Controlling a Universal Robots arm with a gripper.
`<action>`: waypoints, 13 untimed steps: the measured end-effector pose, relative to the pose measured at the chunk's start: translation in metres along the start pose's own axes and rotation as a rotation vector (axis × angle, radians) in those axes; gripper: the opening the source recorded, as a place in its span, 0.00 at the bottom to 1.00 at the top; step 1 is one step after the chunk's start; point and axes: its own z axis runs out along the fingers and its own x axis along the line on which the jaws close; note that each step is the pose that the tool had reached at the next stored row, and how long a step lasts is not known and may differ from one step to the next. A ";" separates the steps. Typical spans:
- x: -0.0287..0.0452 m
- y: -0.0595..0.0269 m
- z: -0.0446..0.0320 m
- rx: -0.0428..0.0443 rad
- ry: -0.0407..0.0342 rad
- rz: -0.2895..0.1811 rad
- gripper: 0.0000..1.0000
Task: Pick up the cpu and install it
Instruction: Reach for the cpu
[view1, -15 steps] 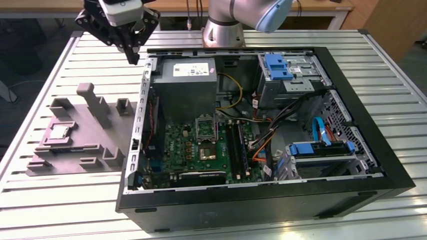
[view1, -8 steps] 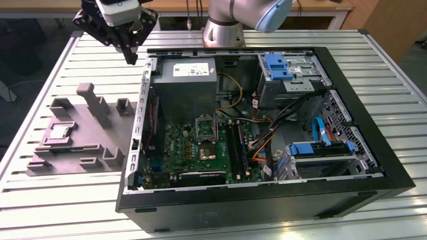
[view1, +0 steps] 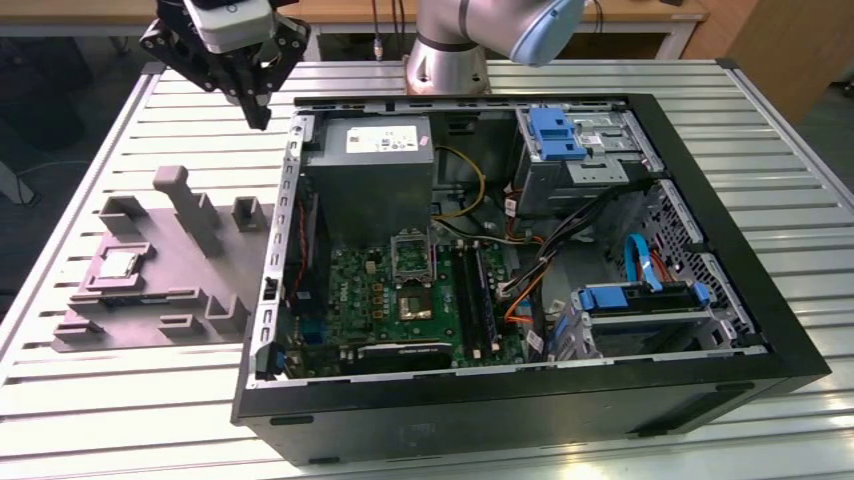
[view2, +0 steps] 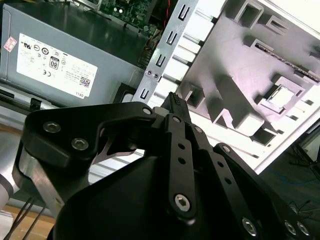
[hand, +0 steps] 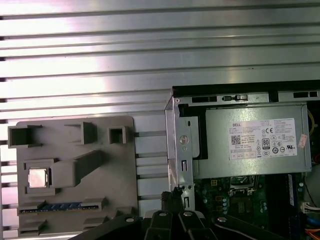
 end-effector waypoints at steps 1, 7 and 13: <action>0.0003 0.0000 0.0000 0.0001 0.0000 0.000 0.11; 0.0036 -0.0003 0.0001 0.0000 0.0000 0.000 0.11; 0.0069 -0.0005 0.0003 0.0000 0.0000 0.000 0.11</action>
